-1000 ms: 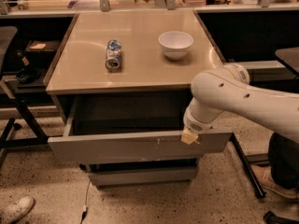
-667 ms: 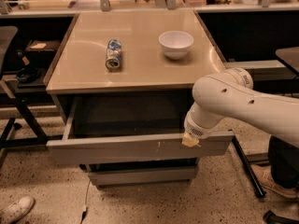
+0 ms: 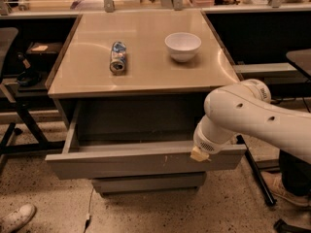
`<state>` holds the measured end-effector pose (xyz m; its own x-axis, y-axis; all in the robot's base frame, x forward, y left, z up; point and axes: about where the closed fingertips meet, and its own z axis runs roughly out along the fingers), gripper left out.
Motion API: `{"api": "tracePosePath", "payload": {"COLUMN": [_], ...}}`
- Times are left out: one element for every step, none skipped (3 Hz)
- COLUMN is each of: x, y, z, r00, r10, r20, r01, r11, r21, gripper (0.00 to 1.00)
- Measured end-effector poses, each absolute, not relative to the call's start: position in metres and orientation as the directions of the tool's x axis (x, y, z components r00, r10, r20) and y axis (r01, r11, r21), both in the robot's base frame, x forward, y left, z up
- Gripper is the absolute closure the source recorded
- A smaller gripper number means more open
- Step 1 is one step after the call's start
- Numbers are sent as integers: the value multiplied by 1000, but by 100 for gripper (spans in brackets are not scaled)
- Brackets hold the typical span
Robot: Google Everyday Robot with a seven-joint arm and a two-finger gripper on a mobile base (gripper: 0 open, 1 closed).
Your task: Open top drawer
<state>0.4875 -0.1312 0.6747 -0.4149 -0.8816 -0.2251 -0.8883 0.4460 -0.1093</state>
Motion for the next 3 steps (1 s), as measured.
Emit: {"api": "tracePosePath", "payload": {"x": [477,468,460], "y": [-132,-133,-133], "z": [676,676,677], "r00": [-423,-430,-434], "r10": [-877,-875,-872], "r20": [-226,-223,-226], "r01": [-884,-880,-877], "r11": [455,461,466], "r21": [-110,-112,-113], "gripper": [100,100,100]}}
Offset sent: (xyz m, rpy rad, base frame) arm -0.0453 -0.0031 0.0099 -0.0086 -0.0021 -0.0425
